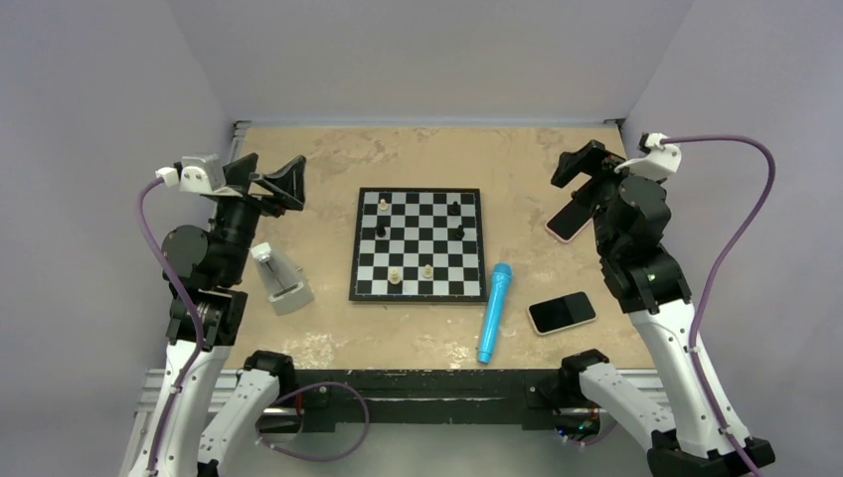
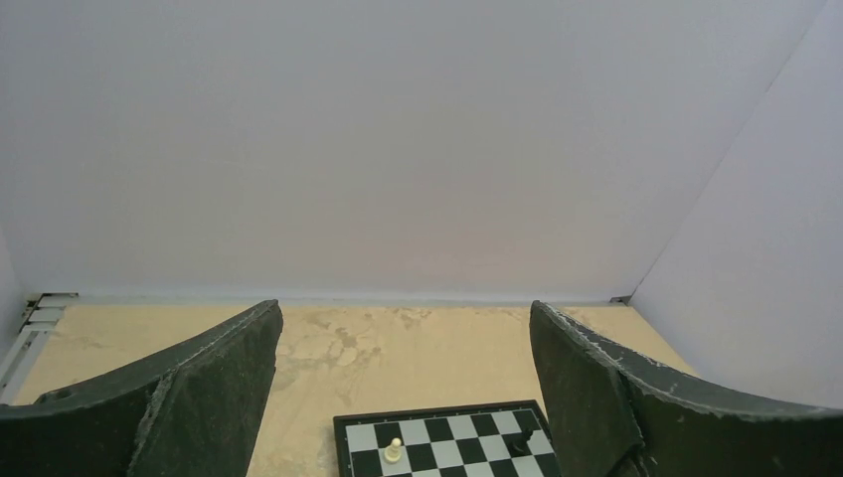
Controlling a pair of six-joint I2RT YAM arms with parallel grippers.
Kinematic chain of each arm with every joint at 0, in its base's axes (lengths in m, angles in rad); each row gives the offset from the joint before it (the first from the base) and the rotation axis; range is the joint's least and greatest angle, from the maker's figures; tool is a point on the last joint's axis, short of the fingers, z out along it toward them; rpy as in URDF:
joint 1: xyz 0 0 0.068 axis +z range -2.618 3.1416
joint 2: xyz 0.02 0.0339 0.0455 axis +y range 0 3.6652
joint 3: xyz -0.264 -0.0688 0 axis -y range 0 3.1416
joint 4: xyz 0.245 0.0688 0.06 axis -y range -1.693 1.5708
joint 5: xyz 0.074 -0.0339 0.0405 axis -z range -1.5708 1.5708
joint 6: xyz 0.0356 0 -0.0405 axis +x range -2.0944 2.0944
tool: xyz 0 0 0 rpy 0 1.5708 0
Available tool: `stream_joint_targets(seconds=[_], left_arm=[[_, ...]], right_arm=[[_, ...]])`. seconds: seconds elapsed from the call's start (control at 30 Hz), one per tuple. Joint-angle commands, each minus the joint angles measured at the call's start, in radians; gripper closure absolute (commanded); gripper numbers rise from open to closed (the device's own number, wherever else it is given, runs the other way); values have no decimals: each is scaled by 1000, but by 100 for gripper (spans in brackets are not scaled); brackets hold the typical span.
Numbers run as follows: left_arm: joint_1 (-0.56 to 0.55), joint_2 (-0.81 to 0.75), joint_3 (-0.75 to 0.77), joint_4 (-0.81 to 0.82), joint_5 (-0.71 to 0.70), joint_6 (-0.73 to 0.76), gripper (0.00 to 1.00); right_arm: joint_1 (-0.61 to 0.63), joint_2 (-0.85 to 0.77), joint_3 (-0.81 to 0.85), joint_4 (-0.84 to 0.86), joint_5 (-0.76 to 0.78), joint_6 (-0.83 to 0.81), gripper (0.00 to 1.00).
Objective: Take the phone out of the phone case
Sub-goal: Pick up the phone at the center of the board.
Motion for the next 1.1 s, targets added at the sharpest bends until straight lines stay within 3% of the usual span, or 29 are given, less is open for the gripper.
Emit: stream_joint_targets(seconds=[0.0,0.37,0.83,1.07], left_arm=[[-11,2,2,49,-10,18,3],[-16,12,1,54,-10,4,3],[-16,28,2,50,-10,9,3],[-18,44,1,51,-32,8,3]], right_arm=[[-3,10,23,-36,82,24,1],[-26,61,-29,-112,102,83,1],[-309,281,-169,-322,-199,377,1],[-463,418,-201,-529,-272,455,2]])
